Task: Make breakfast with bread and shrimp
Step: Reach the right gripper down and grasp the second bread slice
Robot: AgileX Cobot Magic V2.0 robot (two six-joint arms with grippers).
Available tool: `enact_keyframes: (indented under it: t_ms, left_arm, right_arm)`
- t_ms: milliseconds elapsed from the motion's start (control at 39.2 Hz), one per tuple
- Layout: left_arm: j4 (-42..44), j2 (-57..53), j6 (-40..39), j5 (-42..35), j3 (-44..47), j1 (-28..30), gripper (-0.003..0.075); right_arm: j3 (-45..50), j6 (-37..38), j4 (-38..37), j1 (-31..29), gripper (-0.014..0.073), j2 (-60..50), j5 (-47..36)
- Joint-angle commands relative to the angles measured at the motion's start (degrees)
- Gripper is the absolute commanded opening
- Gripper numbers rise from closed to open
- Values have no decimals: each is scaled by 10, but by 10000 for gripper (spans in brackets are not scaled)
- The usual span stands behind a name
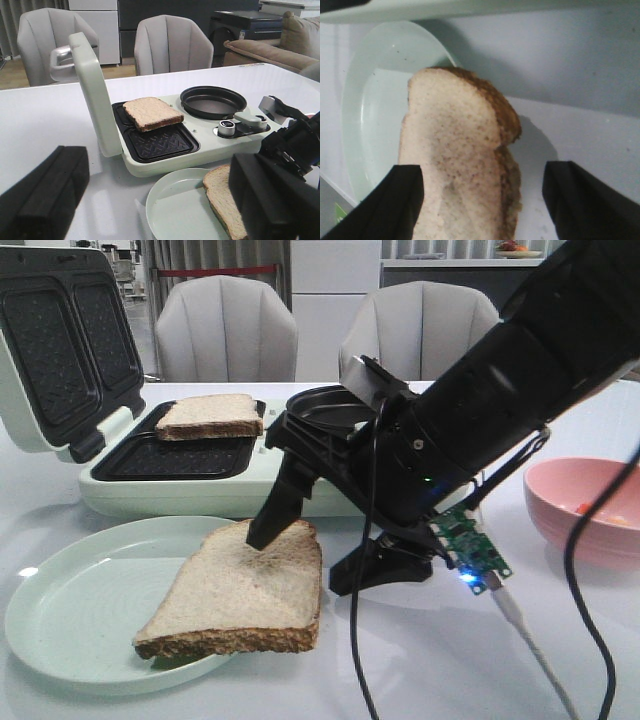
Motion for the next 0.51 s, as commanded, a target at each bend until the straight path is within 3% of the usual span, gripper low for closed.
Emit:
enact_keyframes:
  t_ms: [0, 77, 306, 485]
  left_arm:
    - [-1, 8, -5, -45, -15, 2, 625]
    - [-1, 8, -5, -45, -15, 2, 625]
    - [-1, 8, -5, -45, -15, 2, 625]
    - [-1, 8, -5, -45, -15, 2, 625]
  right_arm:
    - [-12, -37, 45, -3, 595, -9, 12]
    - [-12, -55, 58, -3, 528, -12, 14]
    - [-12, -73, 64, -3, 185, -35, 8]
    - [-12, -98, 64, -3, 150, -84, -8]
